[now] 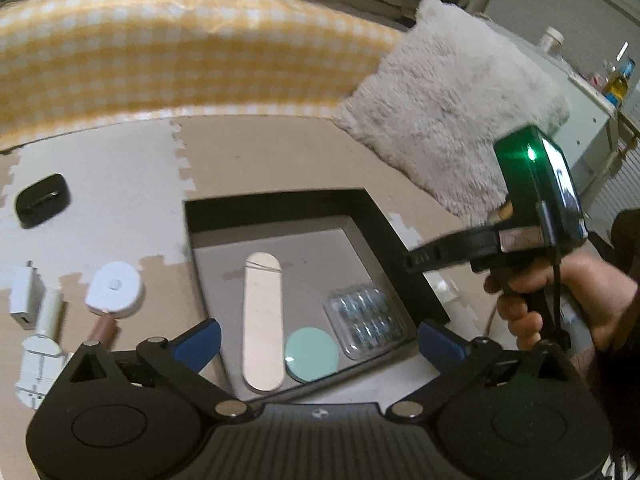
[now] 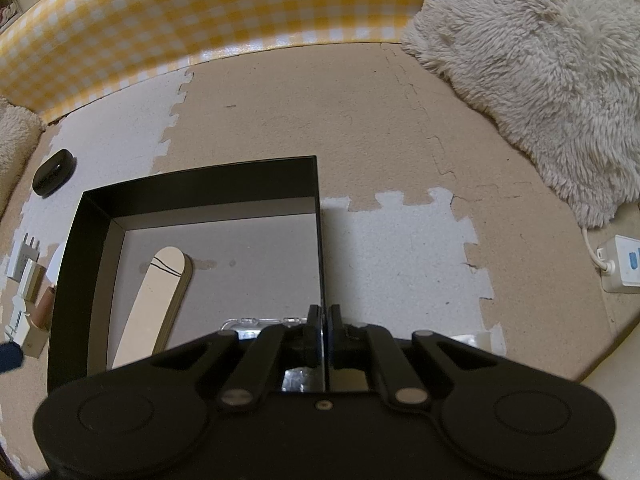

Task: Organize rigid objects
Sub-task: 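Lower the compact into the box and open the left gripper, then move the left tool to the white USB charger and grasp it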

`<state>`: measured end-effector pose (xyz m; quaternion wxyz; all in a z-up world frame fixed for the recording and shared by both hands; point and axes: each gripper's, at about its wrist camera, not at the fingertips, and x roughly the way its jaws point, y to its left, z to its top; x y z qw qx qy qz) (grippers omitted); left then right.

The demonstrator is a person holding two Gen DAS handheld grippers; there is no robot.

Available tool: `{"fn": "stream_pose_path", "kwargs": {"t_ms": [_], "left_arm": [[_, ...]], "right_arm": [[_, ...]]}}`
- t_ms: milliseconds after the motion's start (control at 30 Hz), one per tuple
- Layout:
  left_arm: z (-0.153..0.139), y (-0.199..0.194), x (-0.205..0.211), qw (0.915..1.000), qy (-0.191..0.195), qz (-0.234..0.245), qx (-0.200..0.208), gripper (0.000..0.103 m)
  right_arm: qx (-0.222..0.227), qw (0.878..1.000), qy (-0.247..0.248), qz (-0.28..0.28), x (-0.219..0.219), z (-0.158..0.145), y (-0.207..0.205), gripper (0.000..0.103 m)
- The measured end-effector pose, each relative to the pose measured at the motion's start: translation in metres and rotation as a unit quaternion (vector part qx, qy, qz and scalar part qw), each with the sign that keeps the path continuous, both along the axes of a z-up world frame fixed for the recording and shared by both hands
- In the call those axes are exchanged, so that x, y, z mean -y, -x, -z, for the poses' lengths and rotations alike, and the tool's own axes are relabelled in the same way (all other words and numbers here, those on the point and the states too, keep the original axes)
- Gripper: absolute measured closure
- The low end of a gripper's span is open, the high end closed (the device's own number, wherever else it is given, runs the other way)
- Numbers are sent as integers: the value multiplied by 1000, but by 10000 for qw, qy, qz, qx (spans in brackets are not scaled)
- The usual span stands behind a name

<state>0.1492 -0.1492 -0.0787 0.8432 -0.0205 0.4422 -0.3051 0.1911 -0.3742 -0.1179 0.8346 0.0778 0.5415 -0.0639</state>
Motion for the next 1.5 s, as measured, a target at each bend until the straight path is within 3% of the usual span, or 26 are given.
{"fn": "stream_pose_path", "kwargs": {"t_ms": [367, 667, 933, 1200, 1333, 1500], "left_arm": [[-15, -28, -47, 9967, 18, -783, 223, 0], [-14, -57, -96, 9859, -85, -1626, 377, 0], [11, -86, -141, 9678, -437, -2470, 192, 7], [51, -102, -161, 9548, -786, -2858, -221, 18], [63, -103, -167, 9474, -1012, -3024, -262, 20], [61, -102, -184, 9338, -990, -3435, -152, 20]], "right_arm": [[2, 10000, -8, 1, 0, 0, 0, 99], [2, 10000, -10, 2, 0, 0, 0, 99], [1, 10000, -9, 1, 0, 0, 0, 99], [2, 10000, -15, 4, 0, 0, 0, 99], [5, 10000, -24, 2, 0, 0, 1, 99], [3, 10000, -15, -6, 1, 0, 1, 99]]}}
